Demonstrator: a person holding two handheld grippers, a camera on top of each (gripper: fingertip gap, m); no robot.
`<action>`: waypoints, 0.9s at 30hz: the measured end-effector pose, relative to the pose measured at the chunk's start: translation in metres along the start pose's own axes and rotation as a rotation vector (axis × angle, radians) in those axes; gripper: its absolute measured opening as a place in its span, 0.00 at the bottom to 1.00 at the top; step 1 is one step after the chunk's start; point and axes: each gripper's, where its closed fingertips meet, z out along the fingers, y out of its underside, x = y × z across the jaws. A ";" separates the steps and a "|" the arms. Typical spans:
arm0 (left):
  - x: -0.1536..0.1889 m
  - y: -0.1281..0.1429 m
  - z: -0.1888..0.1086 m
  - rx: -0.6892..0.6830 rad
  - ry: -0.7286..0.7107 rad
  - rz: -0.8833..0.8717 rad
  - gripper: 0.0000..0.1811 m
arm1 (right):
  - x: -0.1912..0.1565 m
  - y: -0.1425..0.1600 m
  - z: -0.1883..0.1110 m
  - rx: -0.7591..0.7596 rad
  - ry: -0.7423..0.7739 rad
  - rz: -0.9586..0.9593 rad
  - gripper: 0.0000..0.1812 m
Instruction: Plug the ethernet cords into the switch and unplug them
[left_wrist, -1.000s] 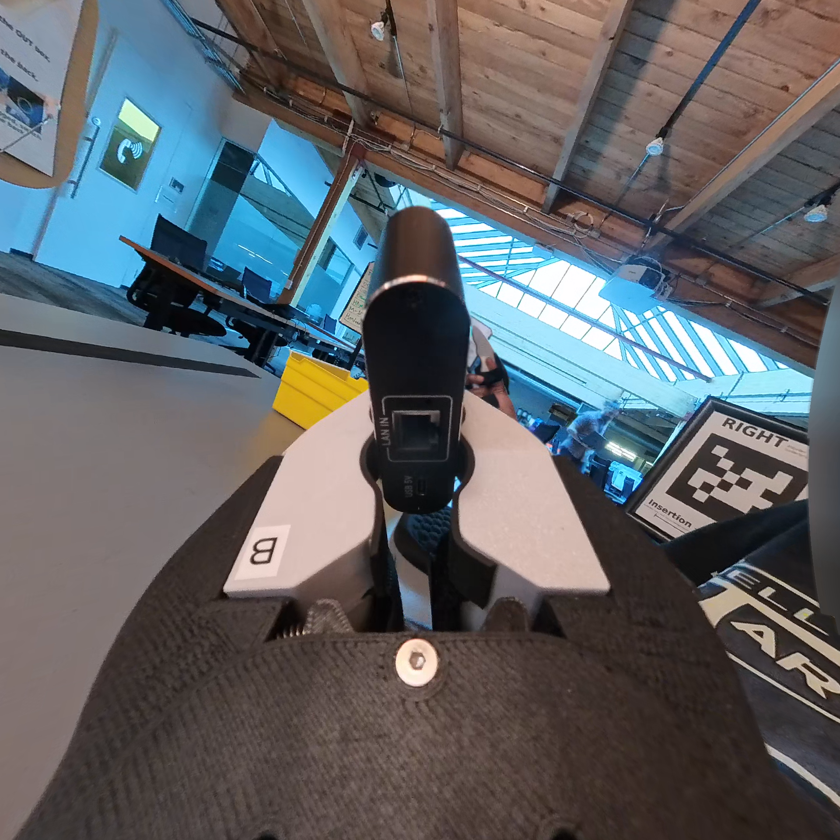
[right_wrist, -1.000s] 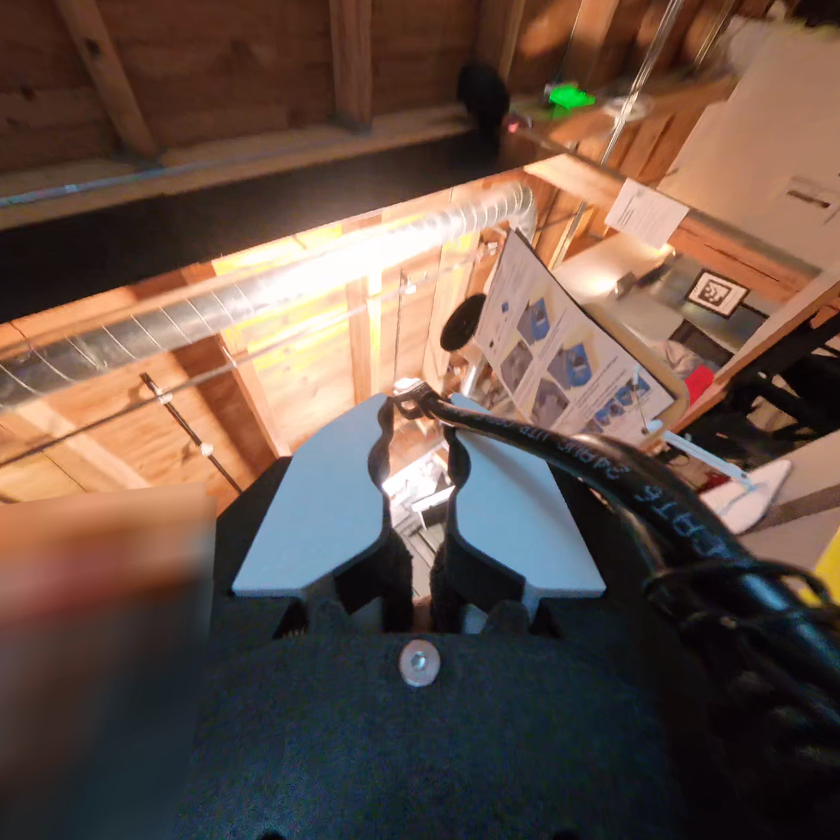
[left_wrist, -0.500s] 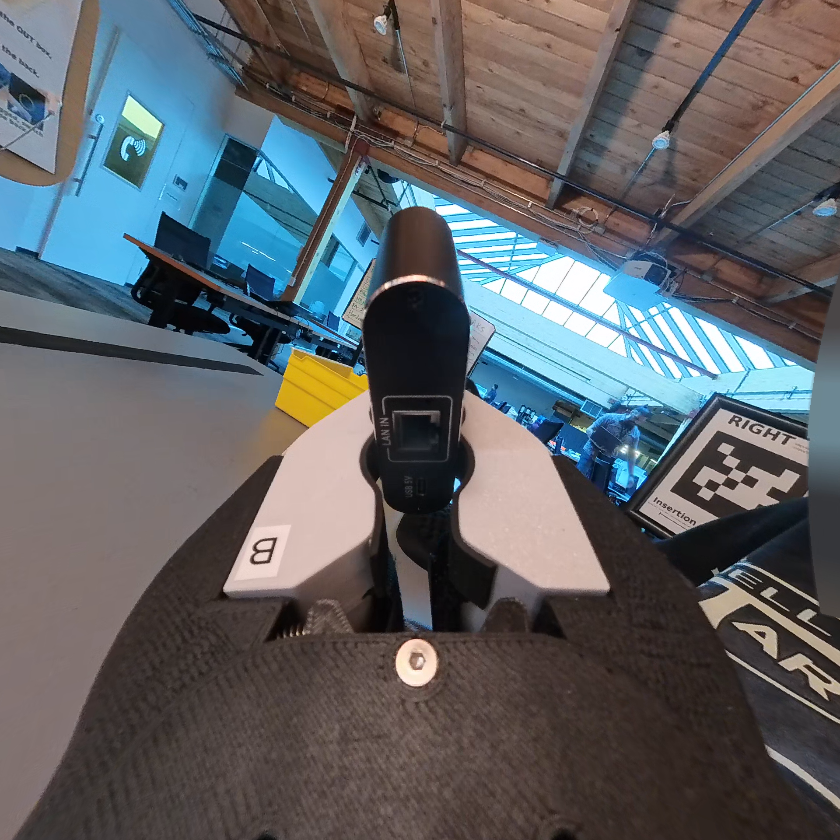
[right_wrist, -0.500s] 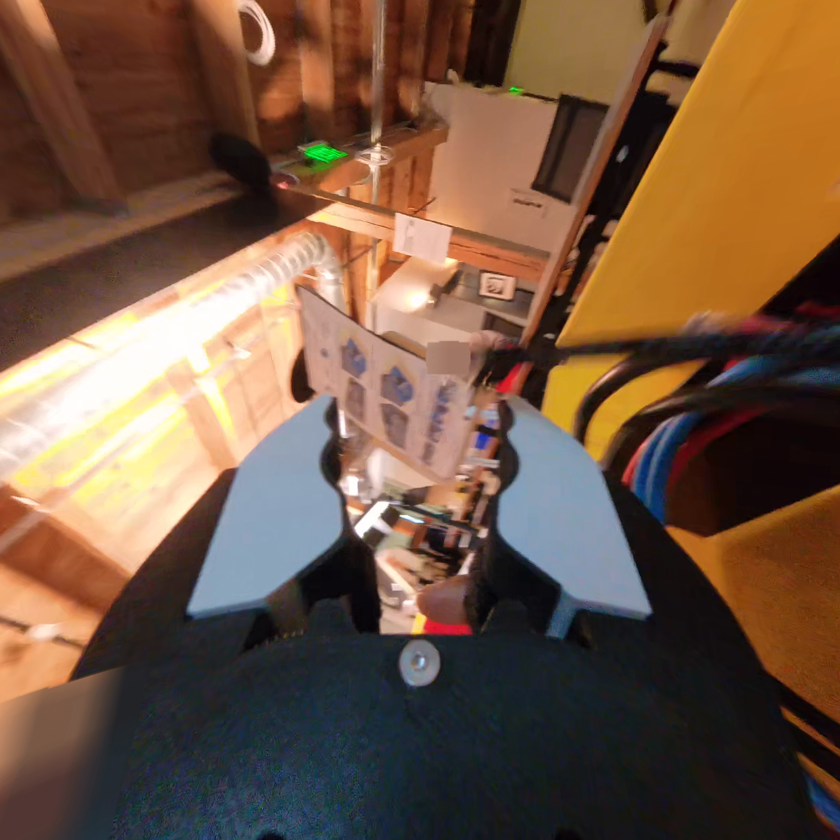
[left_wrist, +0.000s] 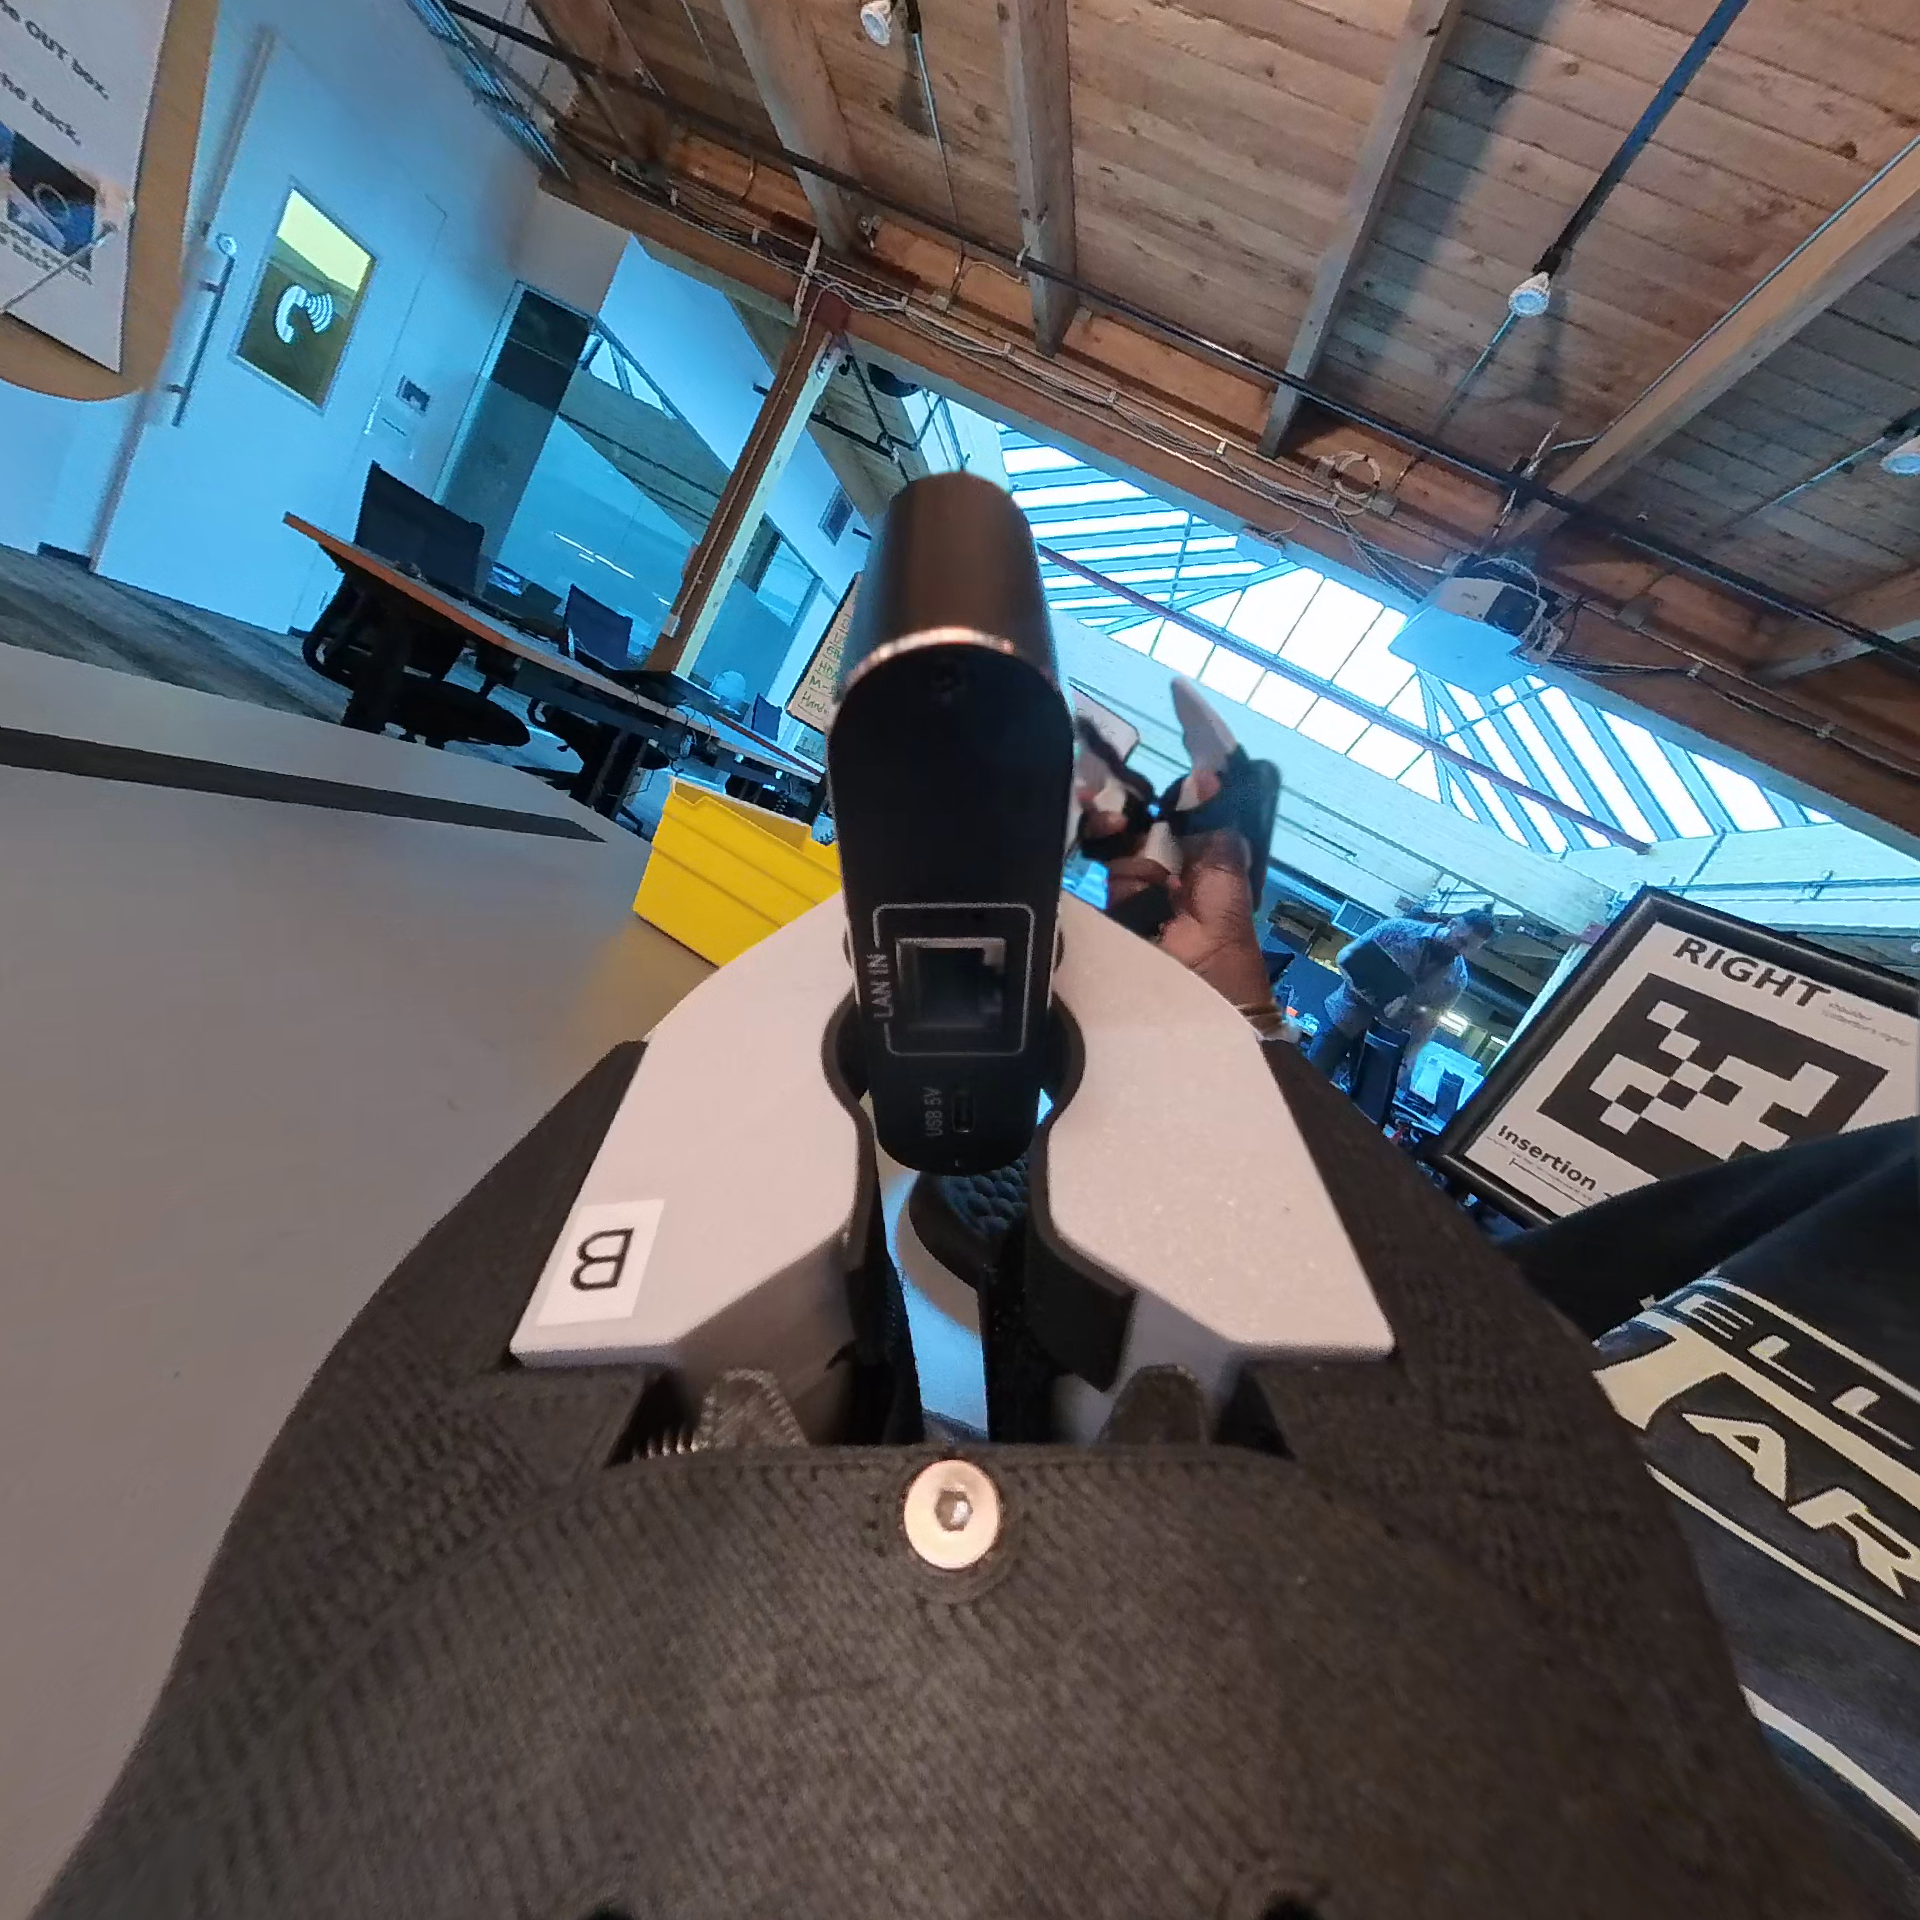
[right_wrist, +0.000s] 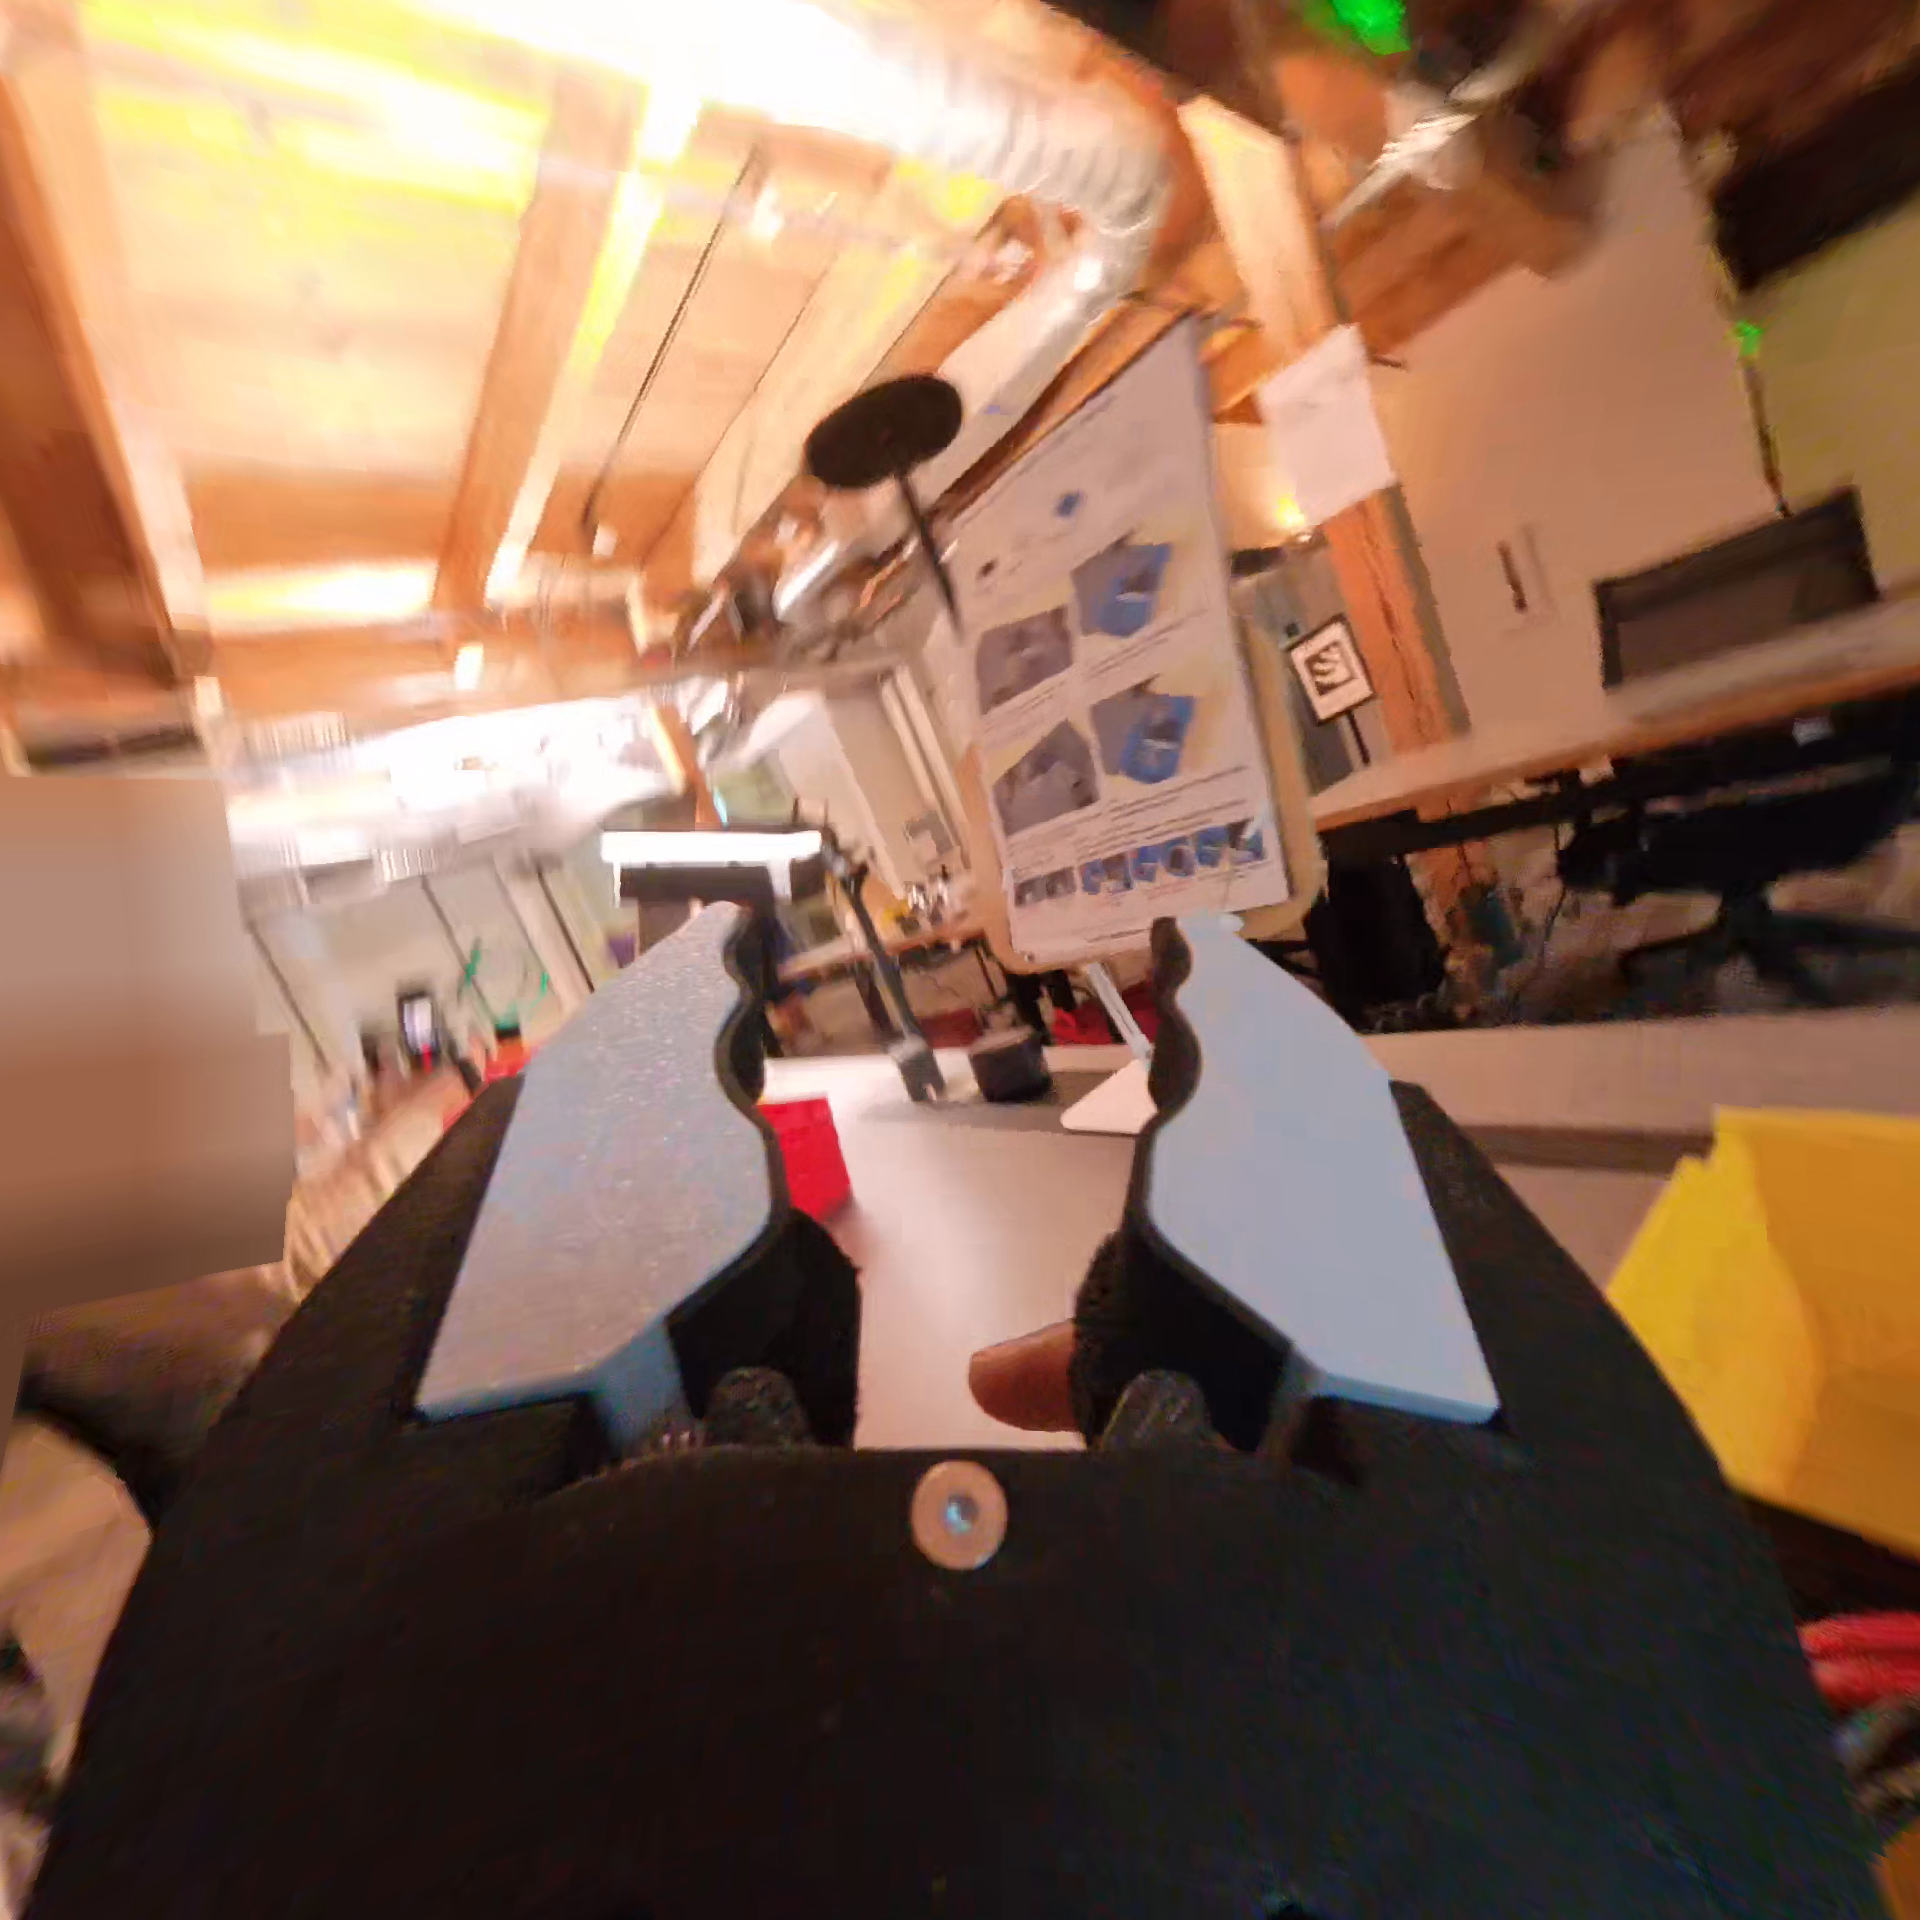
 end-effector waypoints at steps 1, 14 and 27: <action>0.000 0.000 0.000 -0.002 0.003 -0.002 0.14 | -0.019 0.010 0.008 -0.054 -0.049 -0.097 0.41; 0.047 0.030 0.009 -0.163 0.247 0.147 0.14 | -0.204 0.239 0.072 -0.558 -0.776 -0.293 0.34; 0.041 0.035 0.018 -0.128 0.135 0.346 0.23 | -0.221 0.259 0.088 -0.586 -0.799 -0.261 0.13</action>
